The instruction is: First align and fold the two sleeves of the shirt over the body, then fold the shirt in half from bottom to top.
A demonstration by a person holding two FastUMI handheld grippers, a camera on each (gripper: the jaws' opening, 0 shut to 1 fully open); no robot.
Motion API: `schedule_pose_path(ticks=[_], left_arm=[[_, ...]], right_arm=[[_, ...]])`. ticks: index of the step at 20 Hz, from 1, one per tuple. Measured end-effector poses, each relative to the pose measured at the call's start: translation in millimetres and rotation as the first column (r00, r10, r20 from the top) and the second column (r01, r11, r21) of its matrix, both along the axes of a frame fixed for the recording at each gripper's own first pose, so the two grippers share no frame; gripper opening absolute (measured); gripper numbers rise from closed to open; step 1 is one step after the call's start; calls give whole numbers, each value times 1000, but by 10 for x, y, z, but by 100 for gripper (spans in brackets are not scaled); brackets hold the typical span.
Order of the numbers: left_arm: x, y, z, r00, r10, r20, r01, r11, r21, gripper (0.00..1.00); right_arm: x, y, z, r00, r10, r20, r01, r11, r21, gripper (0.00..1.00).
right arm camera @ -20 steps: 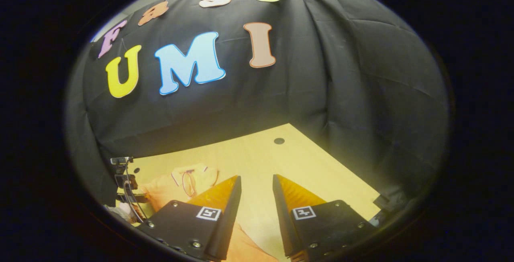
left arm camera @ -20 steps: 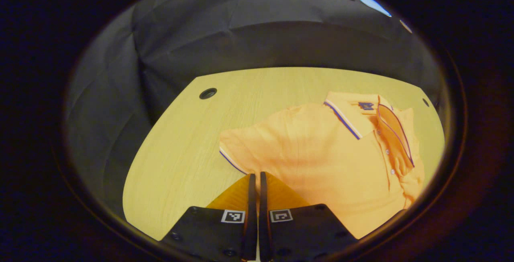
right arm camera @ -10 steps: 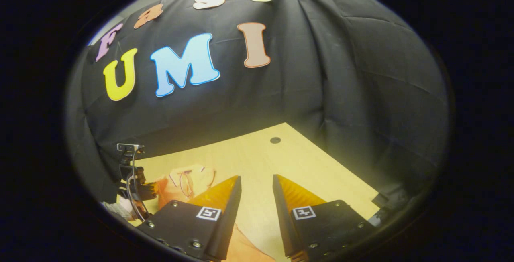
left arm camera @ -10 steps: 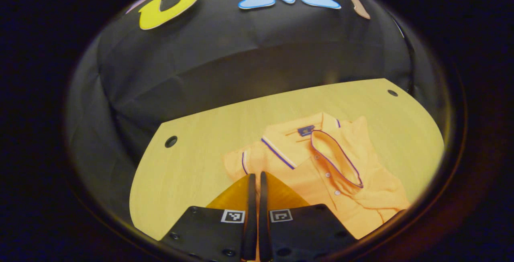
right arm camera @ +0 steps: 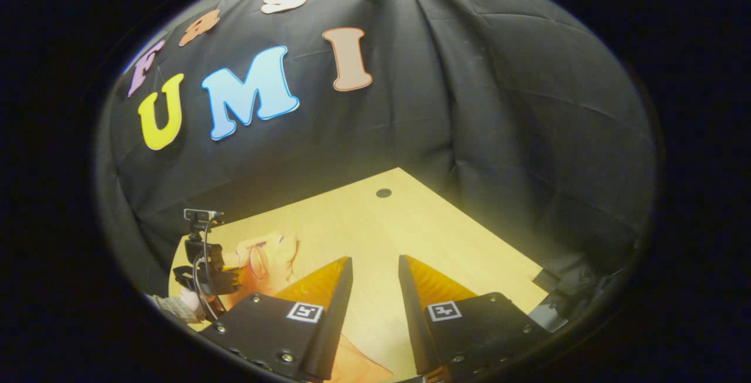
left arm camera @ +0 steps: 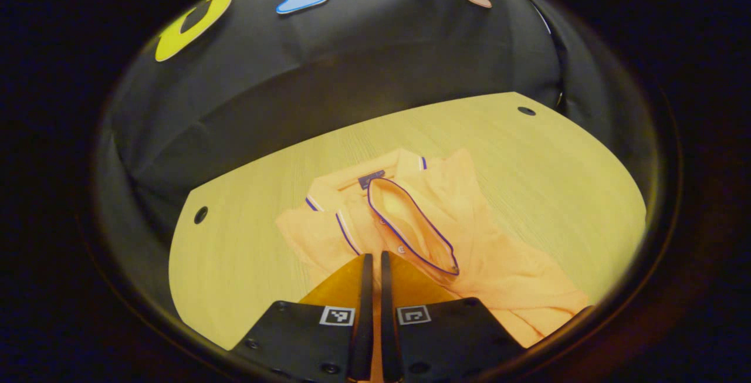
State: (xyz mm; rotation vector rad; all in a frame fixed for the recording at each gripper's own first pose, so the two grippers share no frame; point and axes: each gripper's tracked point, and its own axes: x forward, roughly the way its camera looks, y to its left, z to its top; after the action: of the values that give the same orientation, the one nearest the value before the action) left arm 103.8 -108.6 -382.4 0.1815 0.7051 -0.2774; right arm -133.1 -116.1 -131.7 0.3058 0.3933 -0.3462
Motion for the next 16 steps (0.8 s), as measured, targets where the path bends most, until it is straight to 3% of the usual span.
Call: schedule_pose_path(ticks=[2,4,5,7,8,9,10,11,14,16], left_arm=[[-72,15,0,1000,-4,-16,4,1000,-14,43],[-101,61,84,1000,15,-9,-16,999,-40,48],[-160,82,123,1000,21,-11,-22,998,-60,64],[-285,190,236,999,38,-9,-39,995,-92,79],[-363,271,298,999,53,-7,-53,993,-109,73],[-436,356,350,998,67,-7,-67,990,-122,79],[-526,459,413,997,81,-7,-81,988,-134,73],[-626,564,455,996,93,-4,-93,986,-139,80],[-983,871,500,993,115,-19,-117,982,-150,81],[-1261,1077,487,991,132,-36,-136,980,-148,82]], right_arm=[[38,34,-2,1000,24,-3,-24,1000,-3,50],[104,85,-18,999,53,-4,-53,999,-9,50],[140,133,-36,998,70,-4,-70,998,-6,50],[227,278,-89,993,115,-6,-115,993,8,50],[265,357,-118,990,143,-9,-143,990,8,50],[296,441,-155,985,173,-16,-173,985,7,50],[329,521,-188,978,206,-25,-206,979,6,50],[368,605,-240,970,239,-37,-239,971,3,50],[417,823,-428,938,336,-87,-336,942,6,51],[422,938,-576,913,388,-125,-389,921,19,59]])
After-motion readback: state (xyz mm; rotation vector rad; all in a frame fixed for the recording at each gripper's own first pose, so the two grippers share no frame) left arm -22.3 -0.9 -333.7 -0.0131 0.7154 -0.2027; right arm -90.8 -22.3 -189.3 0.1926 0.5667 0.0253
